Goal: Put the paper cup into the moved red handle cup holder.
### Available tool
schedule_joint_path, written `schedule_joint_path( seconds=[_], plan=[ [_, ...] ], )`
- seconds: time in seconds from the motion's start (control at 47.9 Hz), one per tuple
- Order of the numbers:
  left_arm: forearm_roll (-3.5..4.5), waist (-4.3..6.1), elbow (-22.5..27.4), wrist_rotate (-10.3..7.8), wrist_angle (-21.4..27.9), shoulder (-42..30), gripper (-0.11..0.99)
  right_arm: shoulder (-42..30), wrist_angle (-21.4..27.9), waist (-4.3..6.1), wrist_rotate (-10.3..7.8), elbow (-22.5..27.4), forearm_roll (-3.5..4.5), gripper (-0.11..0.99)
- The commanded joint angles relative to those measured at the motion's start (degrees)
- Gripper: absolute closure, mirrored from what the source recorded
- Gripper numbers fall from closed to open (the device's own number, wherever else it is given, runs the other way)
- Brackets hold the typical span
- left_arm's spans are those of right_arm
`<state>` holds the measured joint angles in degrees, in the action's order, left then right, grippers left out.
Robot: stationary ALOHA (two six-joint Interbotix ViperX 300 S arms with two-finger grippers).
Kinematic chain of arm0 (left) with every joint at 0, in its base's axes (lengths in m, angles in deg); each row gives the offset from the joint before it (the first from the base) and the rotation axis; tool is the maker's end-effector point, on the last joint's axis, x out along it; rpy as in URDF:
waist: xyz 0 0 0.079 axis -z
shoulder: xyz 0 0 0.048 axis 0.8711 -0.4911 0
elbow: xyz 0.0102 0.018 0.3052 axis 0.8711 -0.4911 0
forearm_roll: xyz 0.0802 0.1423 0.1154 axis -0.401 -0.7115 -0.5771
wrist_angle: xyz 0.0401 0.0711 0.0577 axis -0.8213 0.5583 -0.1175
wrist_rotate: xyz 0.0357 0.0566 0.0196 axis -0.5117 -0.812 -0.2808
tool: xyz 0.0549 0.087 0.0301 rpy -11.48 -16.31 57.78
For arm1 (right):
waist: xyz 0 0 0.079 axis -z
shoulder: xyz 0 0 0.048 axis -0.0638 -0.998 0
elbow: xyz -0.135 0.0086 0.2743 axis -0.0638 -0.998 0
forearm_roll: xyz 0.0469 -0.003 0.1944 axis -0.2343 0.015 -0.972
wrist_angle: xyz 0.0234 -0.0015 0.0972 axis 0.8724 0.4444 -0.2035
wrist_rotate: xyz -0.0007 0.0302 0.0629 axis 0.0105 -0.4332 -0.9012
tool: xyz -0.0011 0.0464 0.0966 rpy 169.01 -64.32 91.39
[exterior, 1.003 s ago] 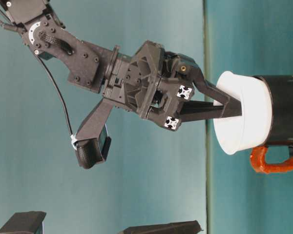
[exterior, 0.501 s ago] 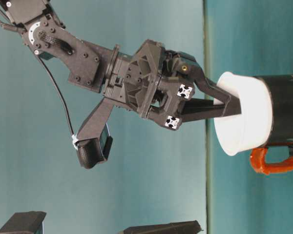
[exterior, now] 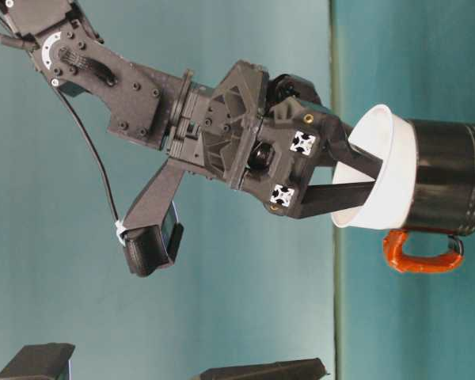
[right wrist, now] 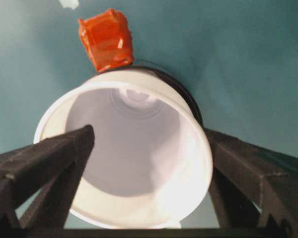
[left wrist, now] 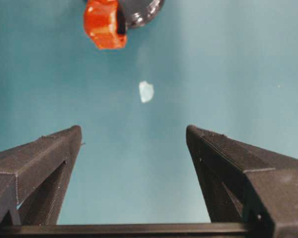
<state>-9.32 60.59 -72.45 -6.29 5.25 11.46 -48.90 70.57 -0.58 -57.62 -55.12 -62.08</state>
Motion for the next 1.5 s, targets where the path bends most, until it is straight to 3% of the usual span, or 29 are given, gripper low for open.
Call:
schedule_joint_path(
  seconds=[0.0, 0.23, 0.585, 0.982, 1.149, 1.337, 1.483],
  plan=[
    [-0.09, 0.09, 0.4, 0.09, -0.3, 0.6, -0.05, 1.9, -0.3, -0.53, 0.09, 1.1, 0.09, 0.09],
    [-0.09, 0.09, 0.4, 0.00, -0.3, 0.6, -0.05, 2.1, 0.9, -1.05, 0.09, 3.3, 0.00, 0.09],
    [-0.09, 0.09, 0.4, 0.09, -0.3, 0.6, -0.05, 3.1, 7.7, -1.14, 0.09, 6.9, 0.18, 0.10],
    [-0.09, 0.26, 0.4, 0.09, -0.3, 0.6, -0.05, 7.5, 8.2, -1.49, 0.26, 7.1, 0.35, 0.10],
    [-0.18, 0.44, 0.1, 0.09, -0.3, 1.0, -0.05, 11.6, 7.6, -1.85, 0.35, 5.7, 1.14, 0.10],
    [-0.09, 0.44, -0.2, 0.09, -0.3, 1.7, -0.05, 16.1, 4.1, -1.93, 0.53, 1.7, 1.14, 0.10],
    [-0.09, 0.53, -0.3, 0.09, -0.3, 2.4, -0.05, 19.2, -1.1, -2.81, 1.14, -2.4, 1.14, 0.10]
  ],
)
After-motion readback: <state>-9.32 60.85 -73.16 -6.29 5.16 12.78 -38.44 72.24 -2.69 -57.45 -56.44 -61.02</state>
